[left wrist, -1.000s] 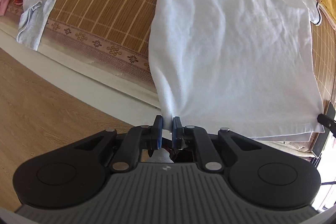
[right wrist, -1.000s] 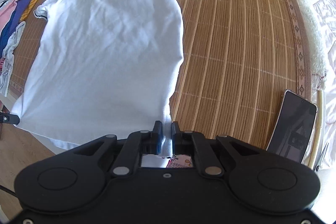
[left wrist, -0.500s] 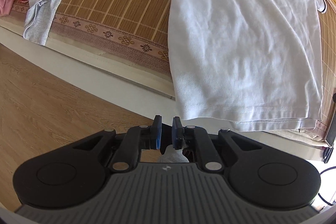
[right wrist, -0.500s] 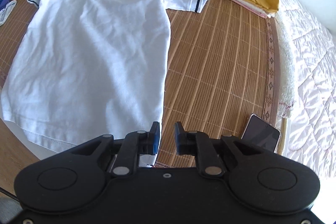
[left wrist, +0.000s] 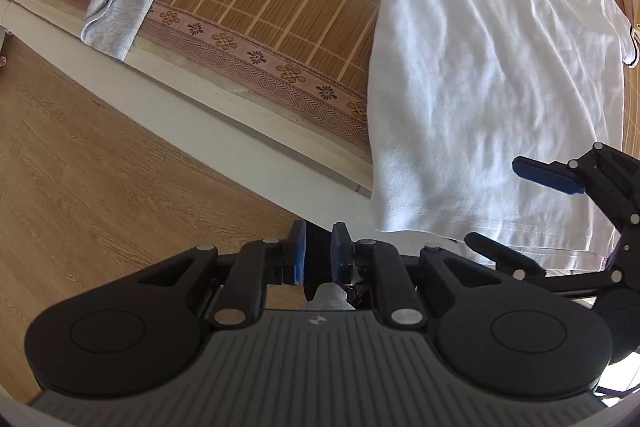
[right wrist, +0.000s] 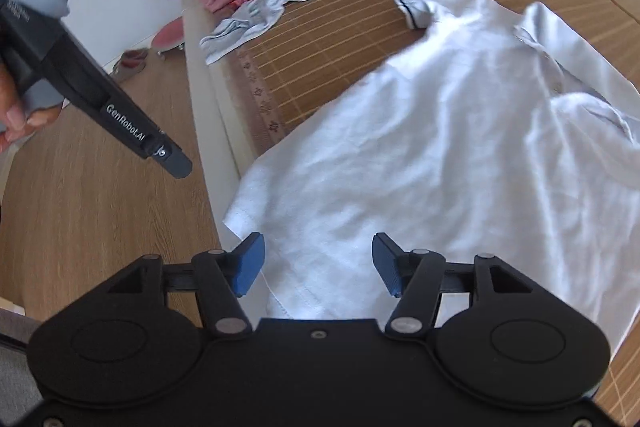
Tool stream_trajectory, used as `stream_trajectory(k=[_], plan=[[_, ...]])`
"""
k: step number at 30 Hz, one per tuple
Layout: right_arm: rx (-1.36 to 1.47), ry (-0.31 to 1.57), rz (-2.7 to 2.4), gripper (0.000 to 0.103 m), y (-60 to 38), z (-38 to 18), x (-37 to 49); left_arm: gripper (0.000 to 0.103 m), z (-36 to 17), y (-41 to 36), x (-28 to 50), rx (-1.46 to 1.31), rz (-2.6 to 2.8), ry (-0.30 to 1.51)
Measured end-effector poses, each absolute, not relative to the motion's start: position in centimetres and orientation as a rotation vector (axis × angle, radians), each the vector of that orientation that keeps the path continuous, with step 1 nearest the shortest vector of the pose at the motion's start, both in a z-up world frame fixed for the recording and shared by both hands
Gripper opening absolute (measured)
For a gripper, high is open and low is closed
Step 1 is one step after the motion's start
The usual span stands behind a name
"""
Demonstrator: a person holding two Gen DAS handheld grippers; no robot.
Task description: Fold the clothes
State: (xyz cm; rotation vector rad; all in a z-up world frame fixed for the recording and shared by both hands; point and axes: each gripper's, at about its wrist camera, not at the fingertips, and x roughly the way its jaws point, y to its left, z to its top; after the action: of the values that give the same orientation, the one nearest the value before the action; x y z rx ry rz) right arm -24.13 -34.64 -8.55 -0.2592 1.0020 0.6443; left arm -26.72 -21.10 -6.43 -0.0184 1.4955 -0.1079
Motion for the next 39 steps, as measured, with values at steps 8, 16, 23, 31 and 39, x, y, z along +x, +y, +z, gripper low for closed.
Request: stream_trajectory(k=[8, 16, 23, 31, 39], plan=[[-0.434, 0.989, 0.658, 0.058, -30.6, -12.1, -24.1, 0.017, -6.8, -19.2, -27.5, -0.086, -0.066, 1.514], [-0.663, 0.962, 0.718, 0.053, -29.4, -13.4, -25.3, 0.018, -6.9, -20.1, -27.5, -0.116, -0.089, 1.516], [-0.384, 0.997, 0.629, 0.010, -32.1, -10.3, -23.0, 0.029, -6.7, -21.0, -27.3, -0.094, -0.124, 1.502], [0.149, 1.080, 0.189, 0.019, -43.0, -10.0, -19.7, 0.029, -6.6, -23.3, -27.3, -0.055, -0.212, 1.501], [0.040, 1.012, 0.128, 0.039, -46.3, -8.4, -21.9, 0.029, -6.9, -25.5, -27.6, 0.000, -0.268, 1.504]])
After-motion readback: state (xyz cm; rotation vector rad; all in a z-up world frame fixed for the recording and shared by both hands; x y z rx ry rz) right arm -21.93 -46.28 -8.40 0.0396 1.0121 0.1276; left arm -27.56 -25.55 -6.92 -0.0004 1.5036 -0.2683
